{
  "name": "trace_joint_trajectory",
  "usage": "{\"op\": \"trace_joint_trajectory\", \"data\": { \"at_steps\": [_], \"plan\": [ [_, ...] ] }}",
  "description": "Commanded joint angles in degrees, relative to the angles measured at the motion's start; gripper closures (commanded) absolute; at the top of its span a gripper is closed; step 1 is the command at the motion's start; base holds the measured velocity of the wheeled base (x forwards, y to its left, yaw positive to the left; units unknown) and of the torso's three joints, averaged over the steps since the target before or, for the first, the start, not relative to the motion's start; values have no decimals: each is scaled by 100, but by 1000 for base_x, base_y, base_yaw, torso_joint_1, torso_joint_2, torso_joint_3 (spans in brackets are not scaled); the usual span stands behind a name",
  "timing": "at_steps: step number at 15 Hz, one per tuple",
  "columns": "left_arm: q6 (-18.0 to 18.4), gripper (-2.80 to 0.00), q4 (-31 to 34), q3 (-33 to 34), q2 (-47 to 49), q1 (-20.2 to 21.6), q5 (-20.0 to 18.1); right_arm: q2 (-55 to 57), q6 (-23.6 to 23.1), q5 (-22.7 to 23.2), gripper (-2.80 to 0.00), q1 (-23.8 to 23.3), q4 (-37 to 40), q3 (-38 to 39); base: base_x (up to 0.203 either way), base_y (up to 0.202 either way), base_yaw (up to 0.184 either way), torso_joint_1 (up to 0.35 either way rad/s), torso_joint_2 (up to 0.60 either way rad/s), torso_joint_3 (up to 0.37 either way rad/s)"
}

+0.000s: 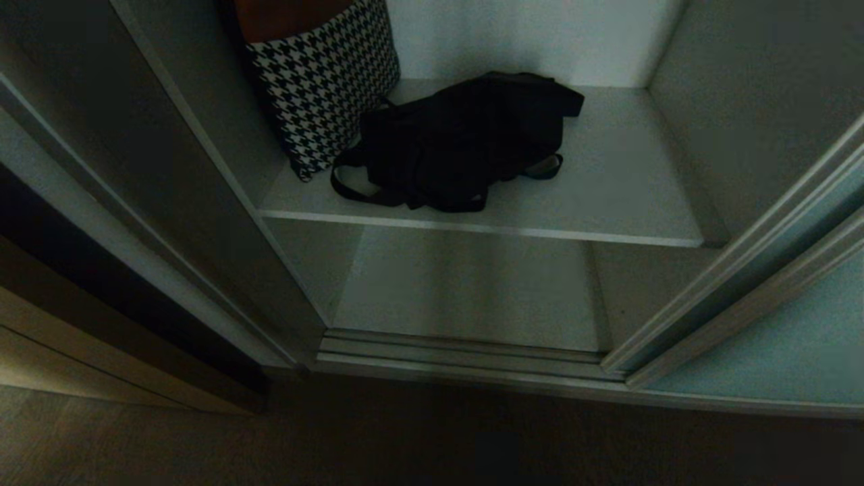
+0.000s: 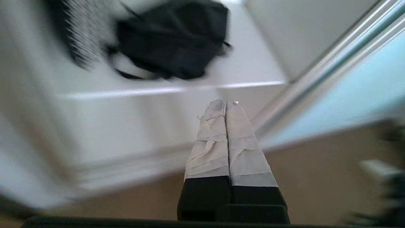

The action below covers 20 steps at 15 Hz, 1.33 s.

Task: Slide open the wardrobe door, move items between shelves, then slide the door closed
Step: Place the bag on the lower shelf

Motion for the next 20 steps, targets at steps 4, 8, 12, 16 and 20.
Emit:
{"op": "trace_joint_trajectory", "data": {
  "at_steps": [4,8,12,16,20],
  "plan": [
    [-814,0,141,-1420,2865,-693,-248,-1,2,0,0,1,-4,0,0,0,0,0,0,0],
    [-1109,0,165,-2470,4142,-1808,417,-1,2,0,0,1,-4,0,0,0,0,0,0,0],
    [-1649,0,190,-3426,5394,-2236,1287,-1,2,0,0,1,-4,0,0,0,0,0,0,0],
    [-2711,-280,302,-4206,6452,-2507,2274,-1,2,0,0,1,-4,0,0,0,0,0,0,0],
    [-3313,-280,353,-4287,6831,-2598,2674,-1,2,0,0,1,-4,0,0,0,0,0,0,0]
  ]
}}
